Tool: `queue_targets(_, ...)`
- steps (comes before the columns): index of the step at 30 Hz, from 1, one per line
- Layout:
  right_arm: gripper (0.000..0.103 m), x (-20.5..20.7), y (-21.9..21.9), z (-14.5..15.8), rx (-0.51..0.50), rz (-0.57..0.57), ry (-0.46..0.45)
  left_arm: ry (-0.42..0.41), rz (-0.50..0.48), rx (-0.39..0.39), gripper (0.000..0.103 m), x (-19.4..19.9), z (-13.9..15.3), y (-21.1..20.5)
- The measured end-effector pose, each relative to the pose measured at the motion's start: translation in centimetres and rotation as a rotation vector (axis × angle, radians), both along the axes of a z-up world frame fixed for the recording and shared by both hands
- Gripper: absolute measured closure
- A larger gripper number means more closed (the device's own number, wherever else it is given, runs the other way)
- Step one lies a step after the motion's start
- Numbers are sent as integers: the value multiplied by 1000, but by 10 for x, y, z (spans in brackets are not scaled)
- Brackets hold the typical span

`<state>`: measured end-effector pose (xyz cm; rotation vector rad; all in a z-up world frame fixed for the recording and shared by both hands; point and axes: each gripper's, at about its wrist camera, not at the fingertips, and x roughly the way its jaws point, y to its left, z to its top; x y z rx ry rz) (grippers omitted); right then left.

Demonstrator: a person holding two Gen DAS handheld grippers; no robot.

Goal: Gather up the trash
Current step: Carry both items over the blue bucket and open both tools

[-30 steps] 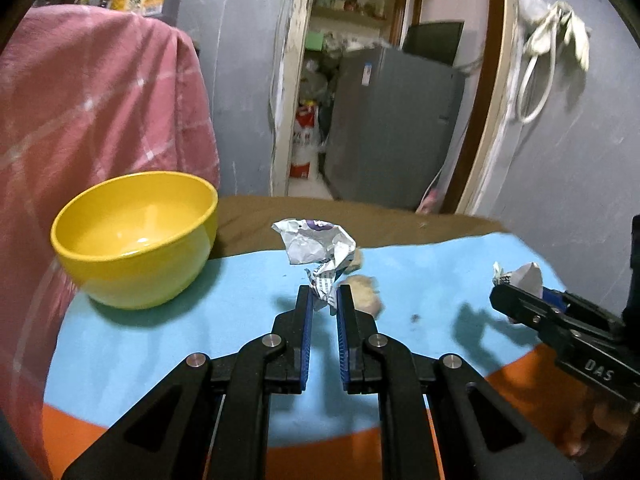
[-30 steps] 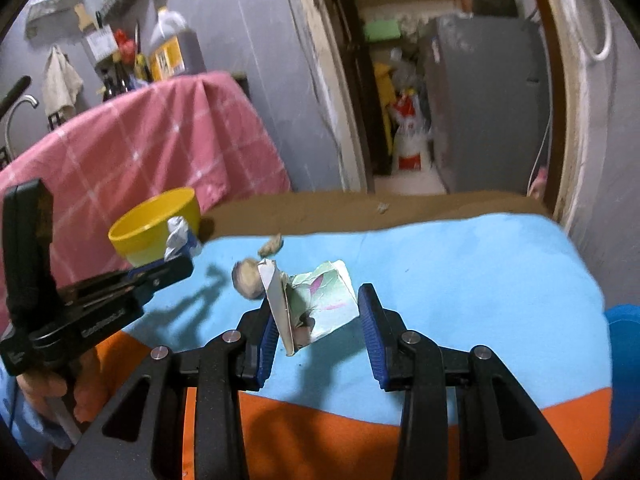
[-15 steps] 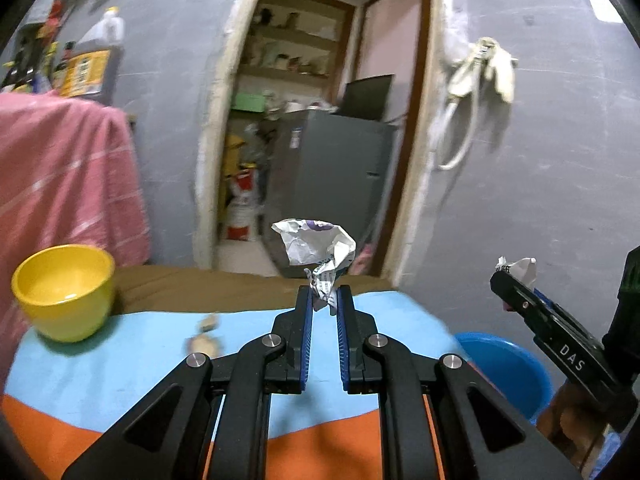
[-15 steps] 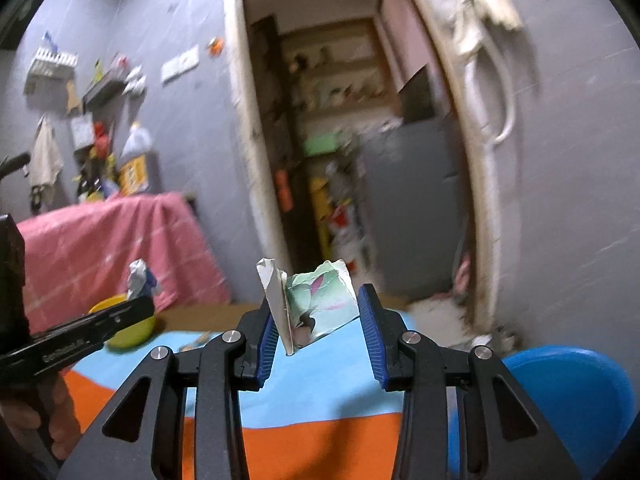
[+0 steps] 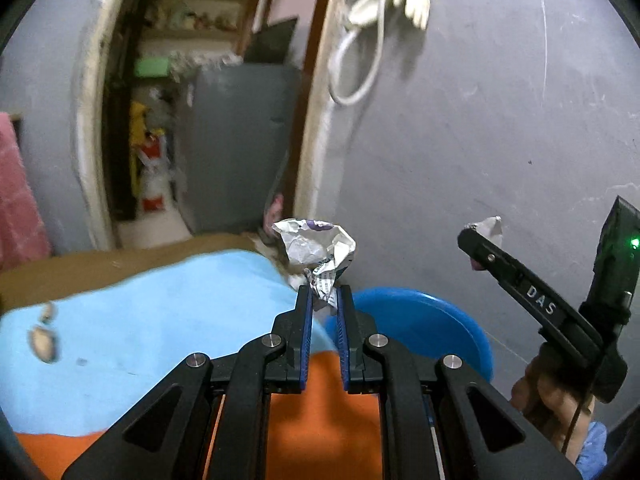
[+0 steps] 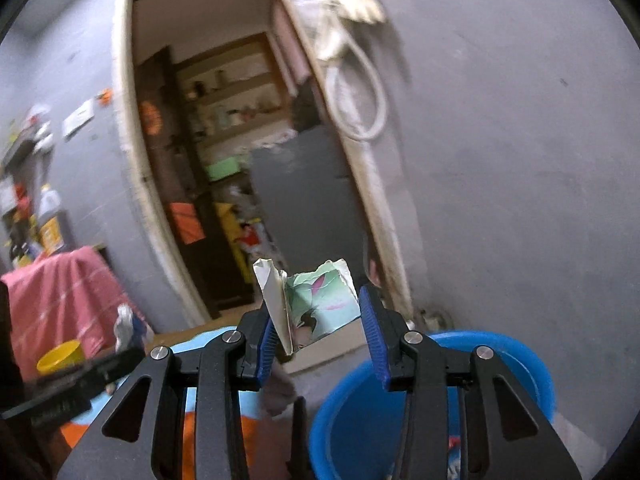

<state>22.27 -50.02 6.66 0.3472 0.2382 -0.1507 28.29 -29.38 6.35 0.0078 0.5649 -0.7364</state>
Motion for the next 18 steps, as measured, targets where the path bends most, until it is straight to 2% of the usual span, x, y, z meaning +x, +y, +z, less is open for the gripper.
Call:
queue_targets(5, 65, 7, -23, -11, 62, -57, 83, 110, -46, 15, 94, 16, -14, -37)
queue_targets(8, 65, 10, -36, -20, 101, -76, 130, 172, -75, 50, 94, 27, -25, -56)
queue_targets(15, 64, 15, -54, -36, 181, -94, 221, 216, -126, 127, 94, 40, -46, -85)
queue_targets(18, 59, 14, -56, -38, 197, -97, 235, 238, -145, 158, 93, 41, -55, -92)
